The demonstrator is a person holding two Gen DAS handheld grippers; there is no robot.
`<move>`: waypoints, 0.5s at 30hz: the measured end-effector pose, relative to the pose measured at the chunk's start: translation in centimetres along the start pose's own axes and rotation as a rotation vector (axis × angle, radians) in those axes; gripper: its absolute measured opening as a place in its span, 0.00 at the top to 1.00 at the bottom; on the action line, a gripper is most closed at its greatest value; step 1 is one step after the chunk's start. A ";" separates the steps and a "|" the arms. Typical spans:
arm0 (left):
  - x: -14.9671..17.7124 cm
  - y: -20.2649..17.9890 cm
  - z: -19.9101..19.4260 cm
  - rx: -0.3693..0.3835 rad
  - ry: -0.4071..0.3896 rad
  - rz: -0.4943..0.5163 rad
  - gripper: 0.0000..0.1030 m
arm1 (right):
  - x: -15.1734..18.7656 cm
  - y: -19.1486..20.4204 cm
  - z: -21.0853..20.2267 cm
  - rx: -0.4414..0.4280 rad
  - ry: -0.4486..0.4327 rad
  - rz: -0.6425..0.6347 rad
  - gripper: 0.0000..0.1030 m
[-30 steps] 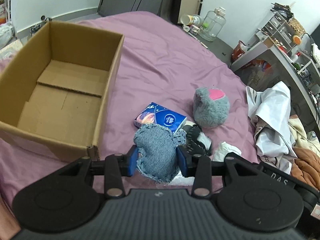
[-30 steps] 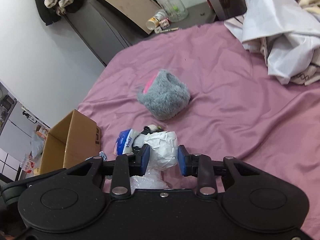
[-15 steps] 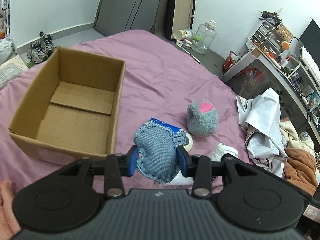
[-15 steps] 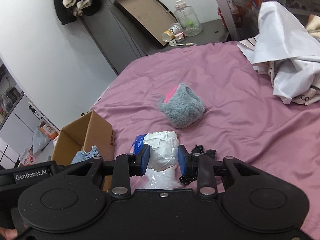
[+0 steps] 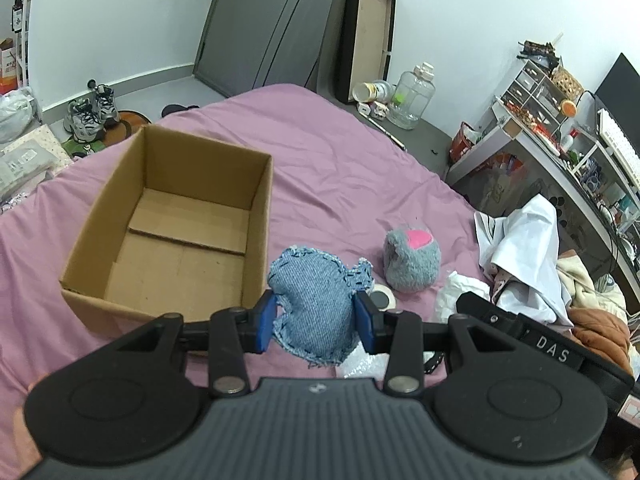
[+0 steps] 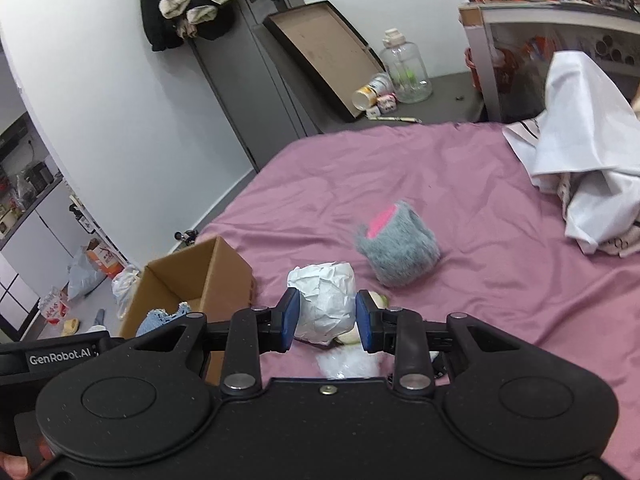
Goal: Organize soft objects
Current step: 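Carry the denim pouch into the box with the left tool while the right tool grasps the white bundle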
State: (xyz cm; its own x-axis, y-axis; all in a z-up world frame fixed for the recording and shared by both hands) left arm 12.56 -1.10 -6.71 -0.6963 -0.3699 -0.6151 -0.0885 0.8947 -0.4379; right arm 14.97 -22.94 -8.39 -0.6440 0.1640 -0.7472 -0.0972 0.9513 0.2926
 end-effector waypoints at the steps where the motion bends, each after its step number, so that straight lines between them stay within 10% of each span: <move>1: -0.2 0.1 -0.2 -0.001 -0.004 0.000 0.61 | -0.2 0.3 0.0 -0.001 -0.005 -0.005 0.71; 15: -3.5 2.6 -2.2 -0.027 -0.066 -0.004 0.61 | -2.3 3.9 -0.4 -0.028 -0.080 -0.019 0.71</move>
State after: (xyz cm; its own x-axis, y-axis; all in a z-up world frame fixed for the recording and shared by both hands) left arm 13.21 3.08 -4.30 -0.6474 -0.3882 -0.6558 -0.1110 0.8994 -0.4227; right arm 15.79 -19.66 -5.27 -0.5794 0.1674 -0.7977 -0.1303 0.9470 0.2934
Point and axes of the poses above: each gripper's, at about its wrist camera, not at the fingertips, and z roughly the way its jaws point, y to its left, x to its underside, the point moved 2 cm from there along z, roughly the way its jaws point, and after that the axes turned 5 degrees about x, right-handed, at the moved point
